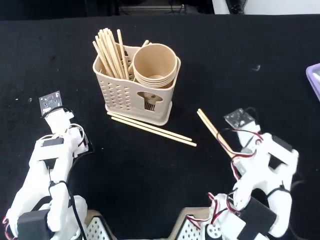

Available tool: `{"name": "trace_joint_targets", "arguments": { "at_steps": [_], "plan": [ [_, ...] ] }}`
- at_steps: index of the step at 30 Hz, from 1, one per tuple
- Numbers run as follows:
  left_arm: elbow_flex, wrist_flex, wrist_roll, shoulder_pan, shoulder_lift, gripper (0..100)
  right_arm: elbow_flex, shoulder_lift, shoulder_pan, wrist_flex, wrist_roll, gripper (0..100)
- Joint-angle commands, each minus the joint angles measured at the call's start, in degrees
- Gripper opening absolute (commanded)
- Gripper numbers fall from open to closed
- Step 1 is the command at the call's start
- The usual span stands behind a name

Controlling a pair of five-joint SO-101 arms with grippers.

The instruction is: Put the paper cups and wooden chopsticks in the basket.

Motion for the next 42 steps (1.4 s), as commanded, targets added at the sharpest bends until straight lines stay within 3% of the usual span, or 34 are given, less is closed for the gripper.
{"name": "trace_joint_targets", "arguments": {
  "at_steps": [1,6,10,17,25,31,33,36,42],
  "plan": [
    [-3.2,-0.7,-0.5,0.5,0.1,12,-3.2,-1.7,-7.0,1.0,-4.4,20.4],
    [-3.2,-0.7,-0.5,0.5,0.1,12,-8.9,-1.8,-21.5,6.4,-17.9,20.5],
    [-3.0,-0.7,-0.5,0.3,0.1,12,-12.4,-1.8,-27.3,4.8,-20.3,20.5],
    [-3.1,-0.5,-0.5,0.3,0.1,12,-11.5,0.3,-26.2,2.4,-14.1,20.2],
    [-3.0,-0.4,-0.5,0.4,0.1,12,-12.4,12.3,-25.5,-6.9,-13.1,20.1],
    [-3.1,-0.6,-0.5,0.5,0.1,12,-16.3,18.5,-23.3,-6.8,-12.8,20.0],
    [-3.1,-0.7,-0.5,0.6,0.1,12,-16.3,18.6,-23.5,-5.1,-12.7,16.6],
    [-3.2,-0.7,-0.5,0.7,0.1,12,-16.5,18.6,-25.0,-1.2,-9.7,1.7],
    [-3.2,-0.7,-0.5,0.7,0.1,12,-17.0,14.5,-25.5,6.1,-8.8,1.1]
  ]
}}
